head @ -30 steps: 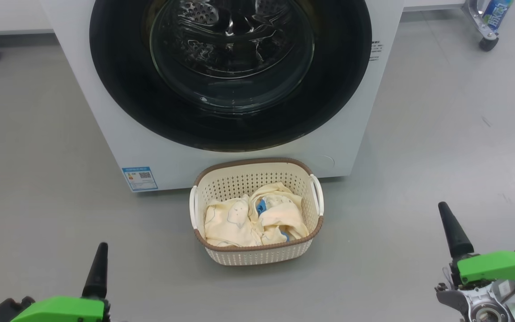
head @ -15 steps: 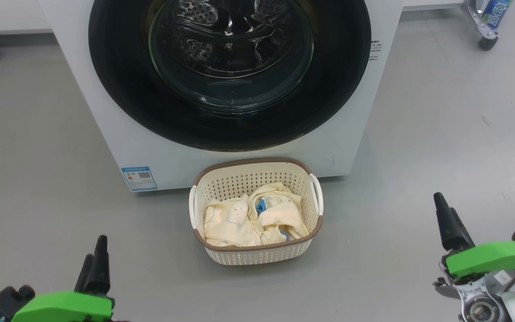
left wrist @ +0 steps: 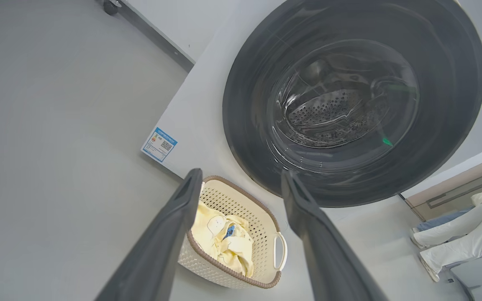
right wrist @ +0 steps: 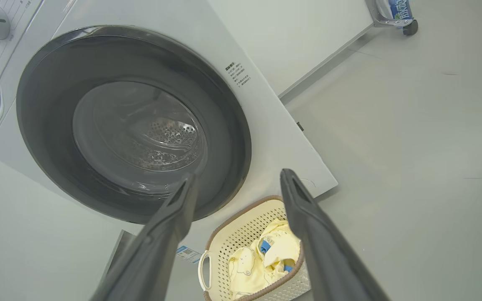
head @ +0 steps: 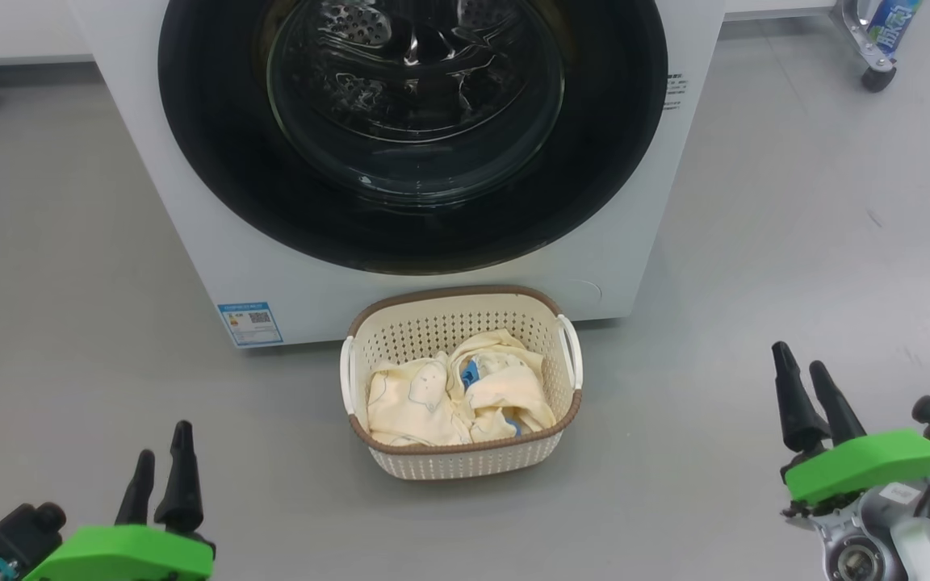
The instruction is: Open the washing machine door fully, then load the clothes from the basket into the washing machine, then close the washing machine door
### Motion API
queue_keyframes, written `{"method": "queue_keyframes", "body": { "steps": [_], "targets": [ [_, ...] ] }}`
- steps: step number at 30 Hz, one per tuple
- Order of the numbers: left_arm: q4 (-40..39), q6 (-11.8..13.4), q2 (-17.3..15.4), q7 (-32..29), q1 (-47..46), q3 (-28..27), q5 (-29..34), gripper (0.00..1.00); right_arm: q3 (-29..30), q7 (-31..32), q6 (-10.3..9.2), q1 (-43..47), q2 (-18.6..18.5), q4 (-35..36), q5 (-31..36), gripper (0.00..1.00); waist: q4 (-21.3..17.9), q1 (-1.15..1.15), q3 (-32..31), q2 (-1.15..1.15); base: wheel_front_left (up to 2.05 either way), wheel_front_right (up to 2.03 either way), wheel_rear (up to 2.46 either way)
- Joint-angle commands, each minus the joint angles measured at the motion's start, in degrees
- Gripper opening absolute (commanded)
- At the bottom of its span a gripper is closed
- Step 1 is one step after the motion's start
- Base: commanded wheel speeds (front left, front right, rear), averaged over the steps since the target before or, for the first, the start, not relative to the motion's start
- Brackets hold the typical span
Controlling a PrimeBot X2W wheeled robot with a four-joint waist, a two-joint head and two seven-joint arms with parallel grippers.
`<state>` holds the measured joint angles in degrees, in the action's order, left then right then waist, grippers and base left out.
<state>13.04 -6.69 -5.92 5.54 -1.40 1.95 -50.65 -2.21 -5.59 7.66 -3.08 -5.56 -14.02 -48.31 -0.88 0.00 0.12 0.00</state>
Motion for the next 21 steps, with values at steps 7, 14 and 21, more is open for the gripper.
{"method": "queue_keyframes", "body": {
  "steps": [7,14,21],
  "targets": [
    [-1.7,1.3,-1.7,1.9,-3.4,-1.2,7.6,1.0,-0.8,-2.1,-0.11,-4.0,-1.5,2.3,9.0,1.0,0.0,0.0,-0.1,0.0,0.0,0.0,0.0],
    [-0.8,2.3,-2.4,3.3,-3.7,-0.6,13.9,1.0,-1.1,-3.5,-0.12,-4.3,-1.4,1.9,16.6,1.0,-0.2,0.0,-0.2,0.0,0.0,0.0,0.0],
    [-0.4,3.2,-3.0,4.5,-4.1,0.1,18.8,1.0,-0.7,-4.6,-0.13,-4.7,-1.1,1.2,22.8,1.0,-0.2,0.0,-0.2,0.0,0.0,0.0,0.0]
  ]
}}
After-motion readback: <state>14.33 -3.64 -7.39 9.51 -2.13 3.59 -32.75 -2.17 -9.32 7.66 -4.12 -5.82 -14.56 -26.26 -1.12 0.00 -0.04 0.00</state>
